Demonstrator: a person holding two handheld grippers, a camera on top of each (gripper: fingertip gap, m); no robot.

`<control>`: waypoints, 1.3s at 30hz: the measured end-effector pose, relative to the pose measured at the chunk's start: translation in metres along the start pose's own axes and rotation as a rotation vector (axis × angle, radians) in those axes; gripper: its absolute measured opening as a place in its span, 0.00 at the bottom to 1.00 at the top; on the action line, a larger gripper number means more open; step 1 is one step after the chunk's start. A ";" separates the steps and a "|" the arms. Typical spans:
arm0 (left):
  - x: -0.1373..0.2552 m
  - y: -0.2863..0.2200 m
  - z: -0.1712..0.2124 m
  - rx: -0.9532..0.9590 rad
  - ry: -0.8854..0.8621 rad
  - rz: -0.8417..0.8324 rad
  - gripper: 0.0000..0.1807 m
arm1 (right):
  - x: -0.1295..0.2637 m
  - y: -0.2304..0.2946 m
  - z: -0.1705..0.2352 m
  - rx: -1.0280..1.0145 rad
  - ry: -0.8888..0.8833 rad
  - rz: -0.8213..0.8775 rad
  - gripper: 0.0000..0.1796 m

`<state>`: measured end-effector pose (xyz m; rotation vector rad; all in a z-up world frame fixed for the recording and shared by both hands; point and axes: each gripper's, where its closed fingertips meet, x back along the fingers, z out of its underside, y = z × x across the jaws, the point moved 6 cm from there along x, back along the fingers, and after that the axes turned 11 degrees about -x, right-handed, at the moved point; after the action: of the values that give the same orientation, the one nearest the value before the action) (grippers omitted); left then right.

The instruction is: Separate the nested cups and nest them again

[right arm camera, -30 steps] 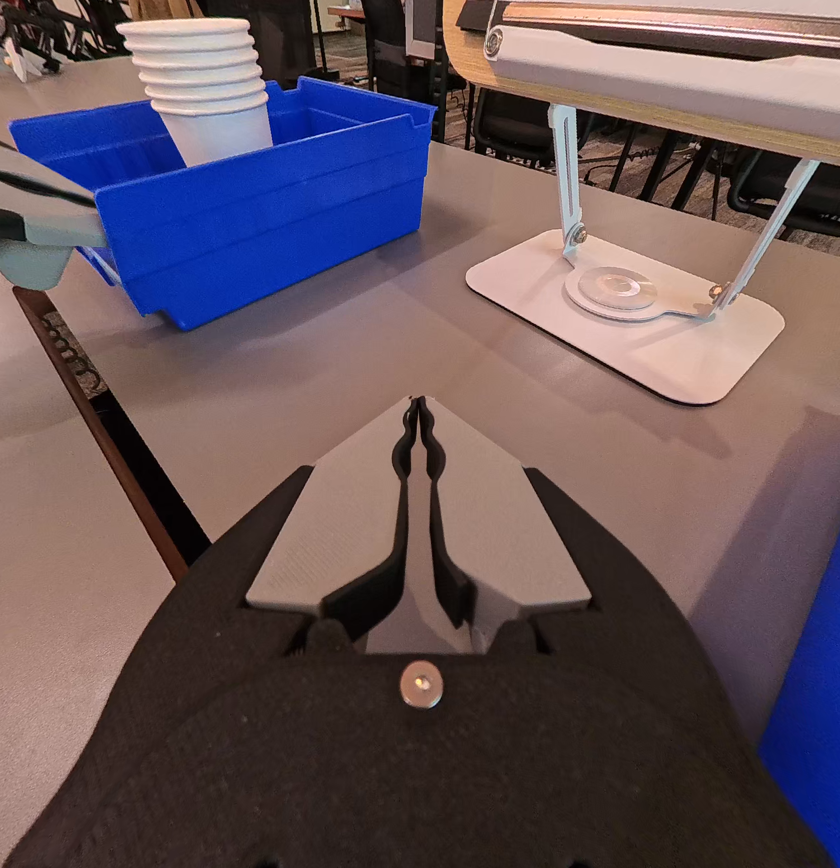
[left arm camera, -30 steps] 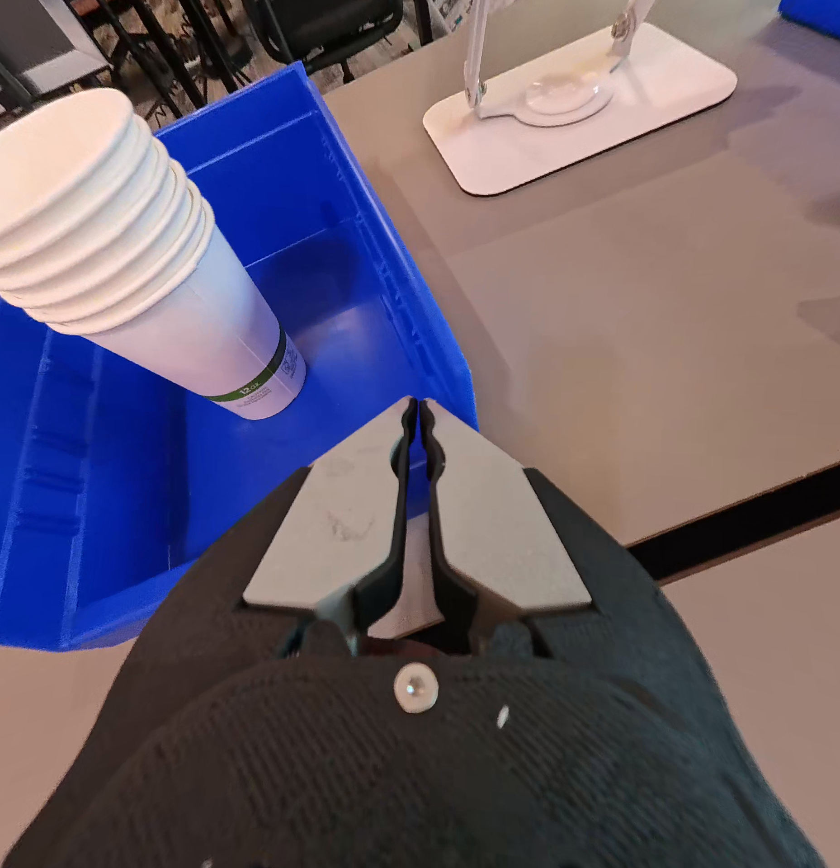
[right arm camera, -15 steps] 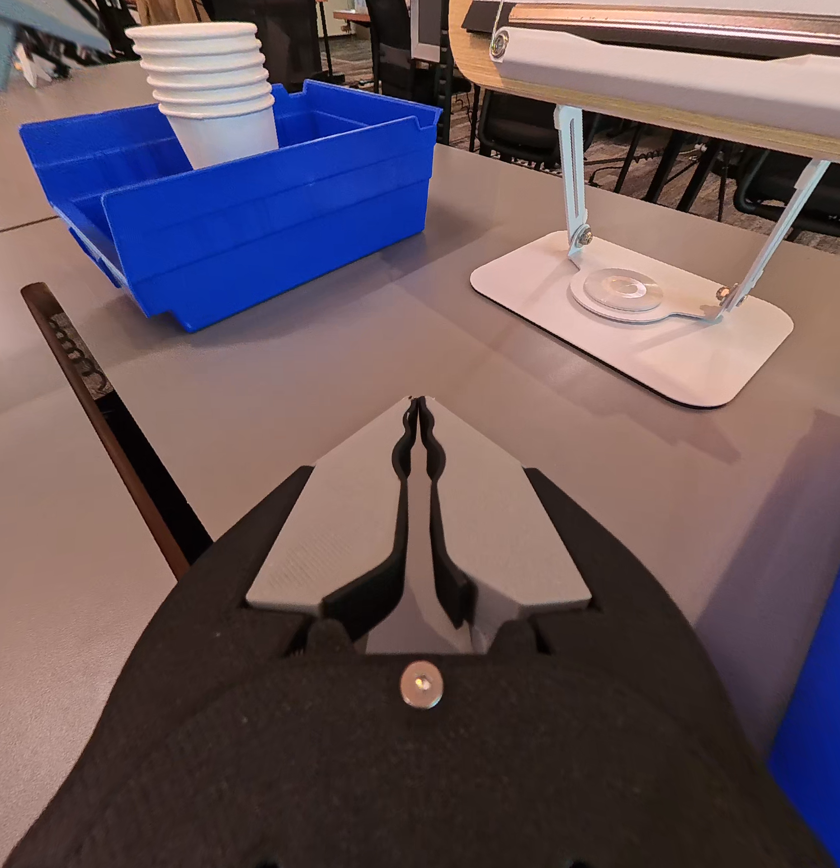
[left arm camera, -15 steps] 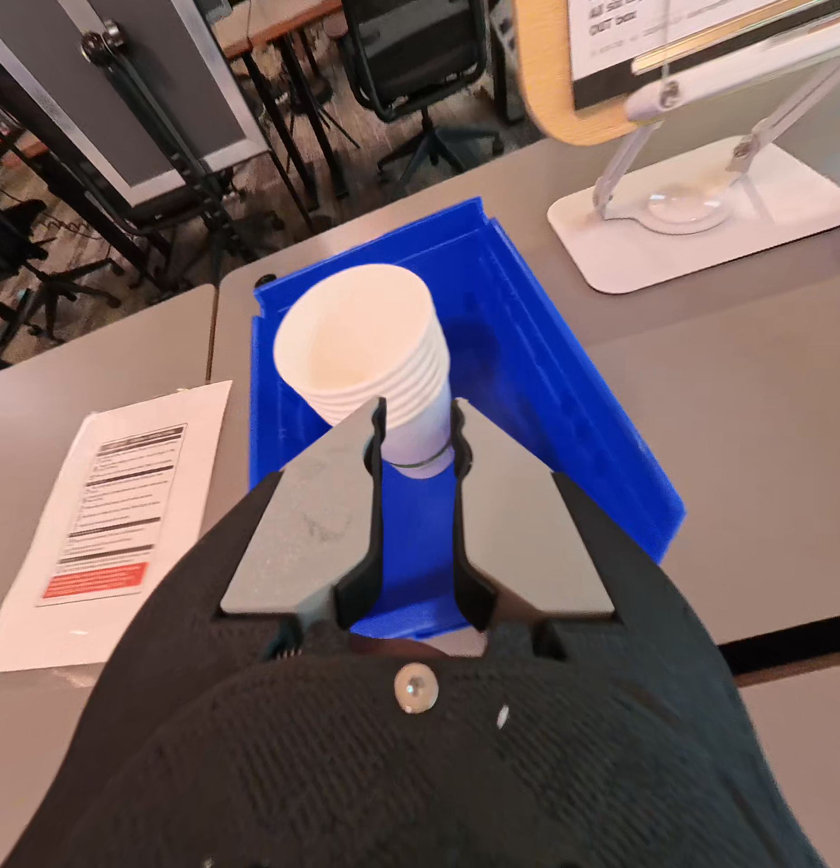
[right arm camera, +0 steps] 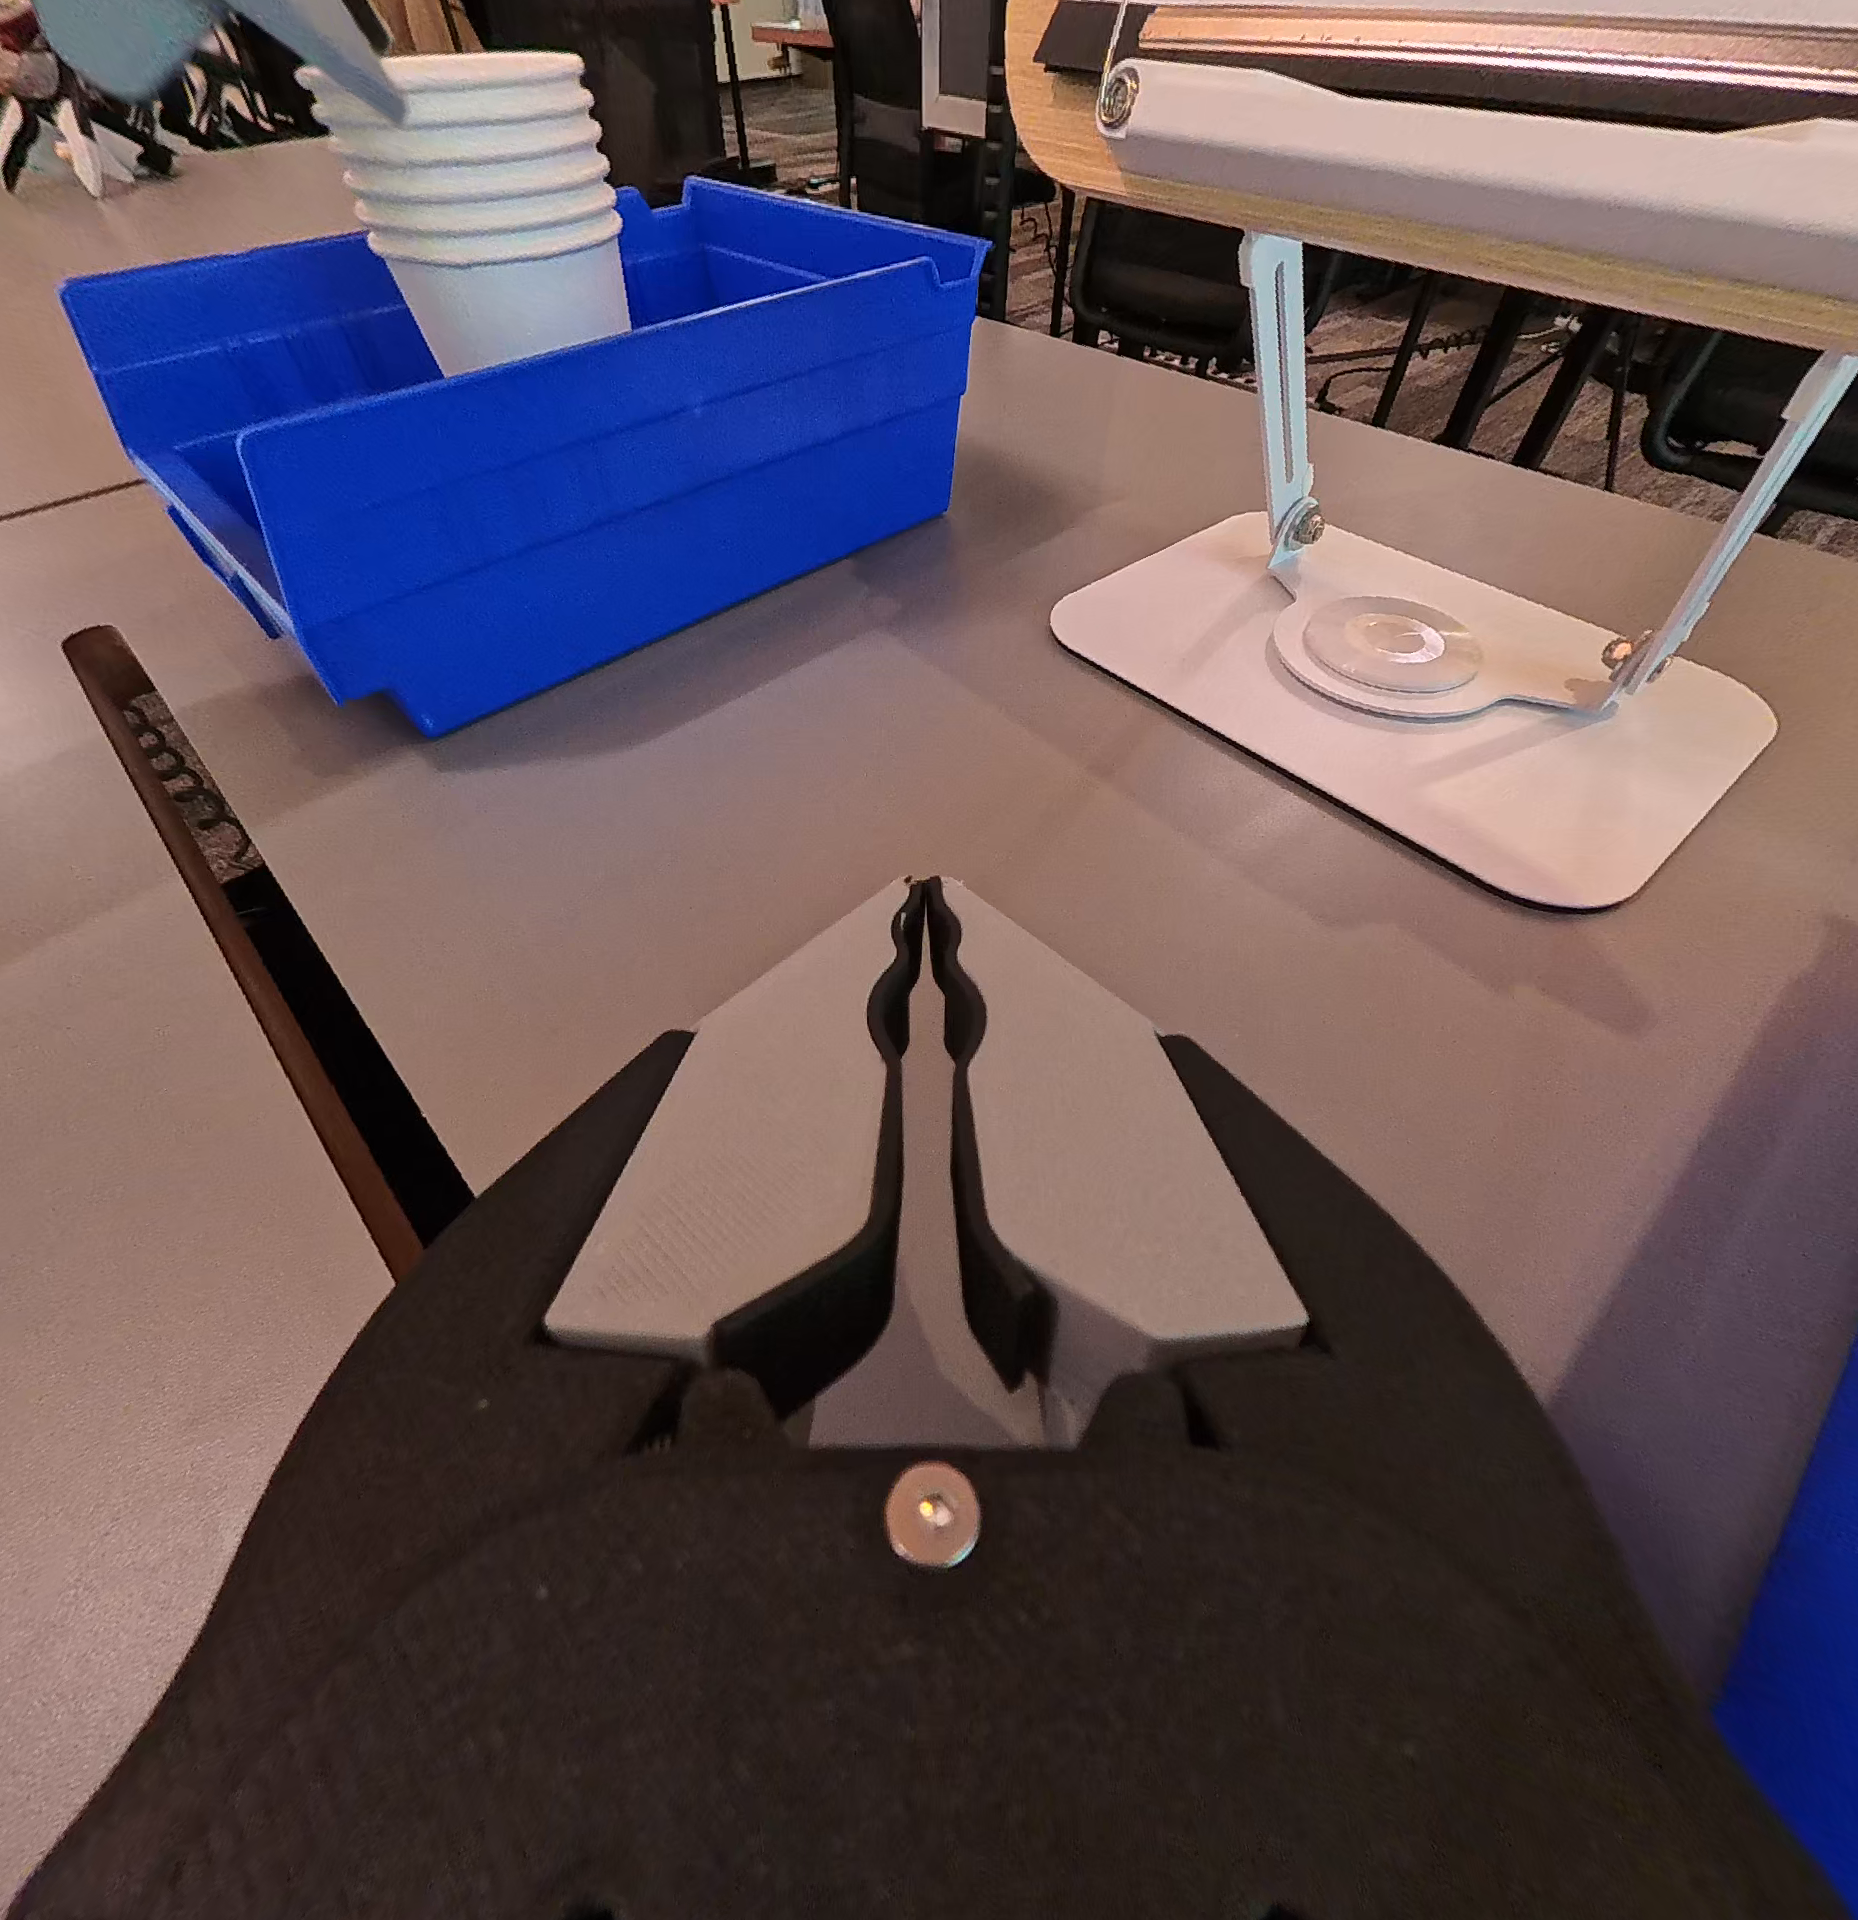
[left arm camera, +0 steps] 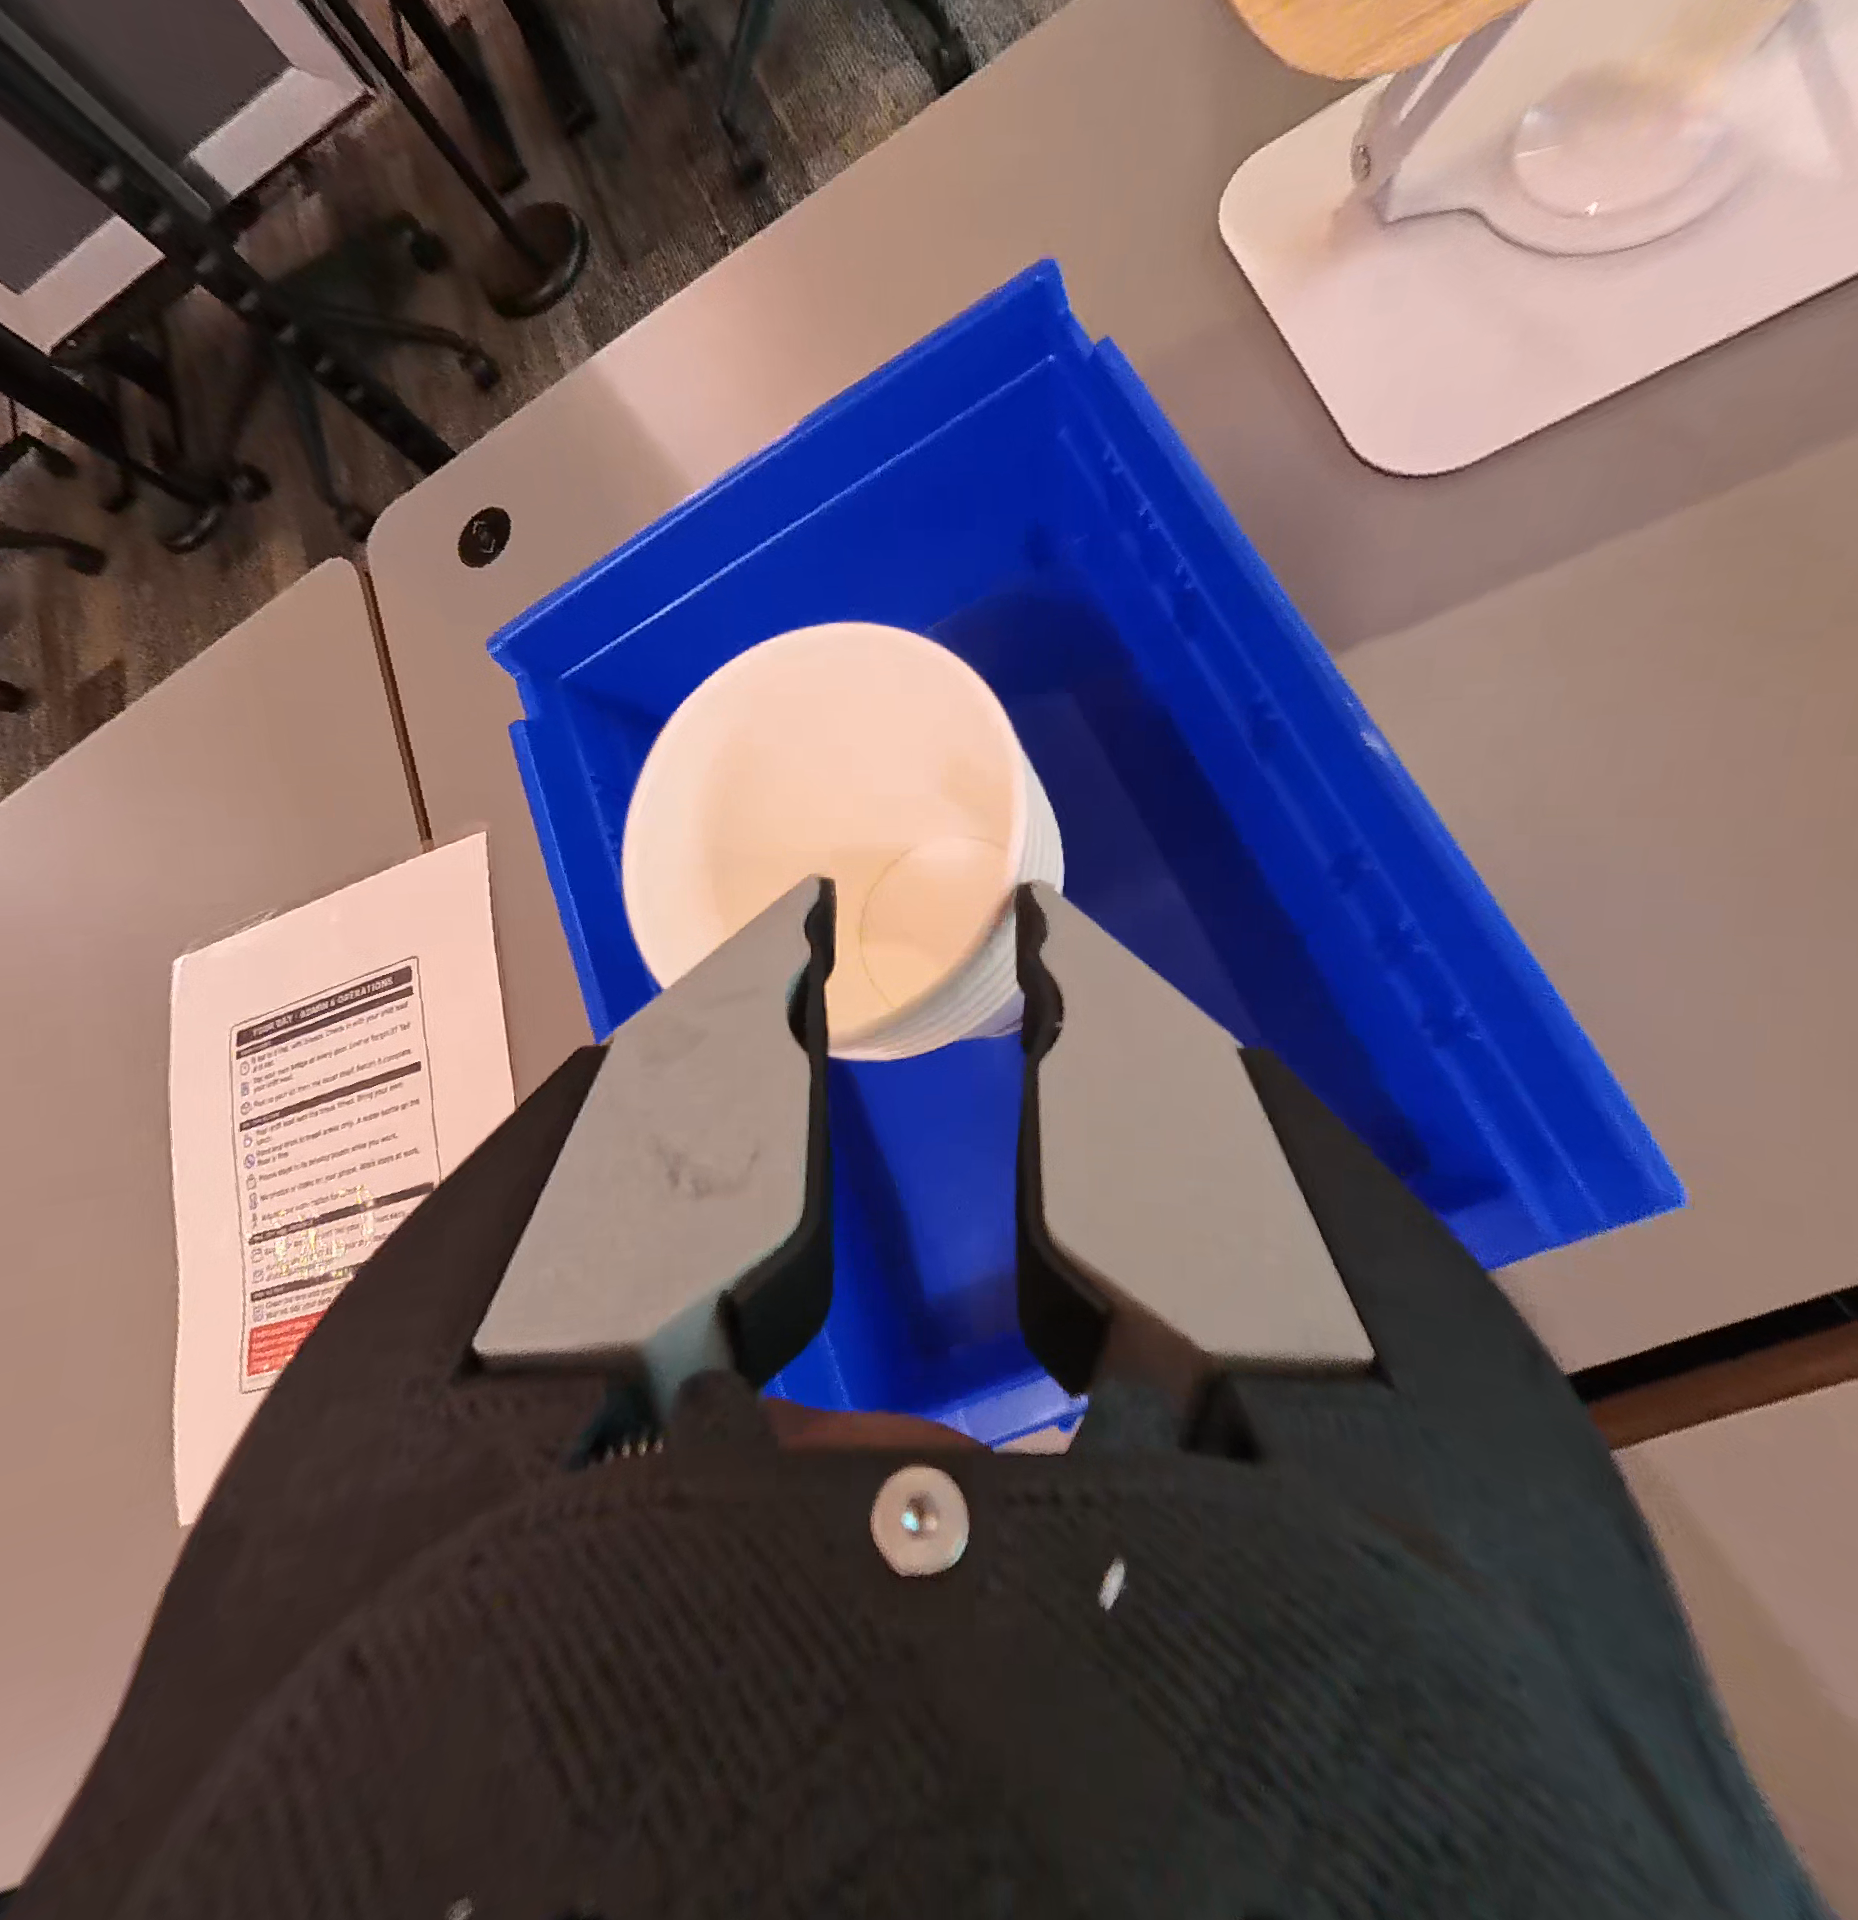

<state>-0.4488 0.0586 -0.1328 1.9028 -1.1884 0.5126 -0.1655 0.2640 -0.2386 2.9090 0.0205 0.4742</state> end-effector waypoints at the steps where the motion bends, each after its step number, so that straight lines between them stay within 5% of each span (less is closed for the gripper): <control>1: -0.002 -0.002 0.001 -0.012 0.013 0.006 0.18 | 0.000 0.001 0.000 0.002 0.000 -0.001 0.00; 16: -0.022 -0.021 0.014 -0.150 0.143 0.056 0.30 | -0.001 0.003 0.000 0.018 0.003 -0.002 0.00; 24: -0.021 -0.012 0.004 -0.229 0.102 -0.034 0.22 | -0.001 0.002 0.000 0.015 0.002 -0.003 0.00; 33: -0.030 -0.018 0.010 -0.298 0.192 0.027 0.31 | -0.001 0.003 0.000 0.019 0.006 -0.005 0.00; 39: -0.030 -0.009 0.001 -0.304 0.143 -0.036 0.26 | -0.001 0.003 0.001 0.019 0.007 -0.006 0.00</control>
<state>-0.4552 0.0758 -0.1579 1.5988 -1.0710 0.4152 -0.1667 0.2607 -0.2390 2.9252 0.0353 0.4853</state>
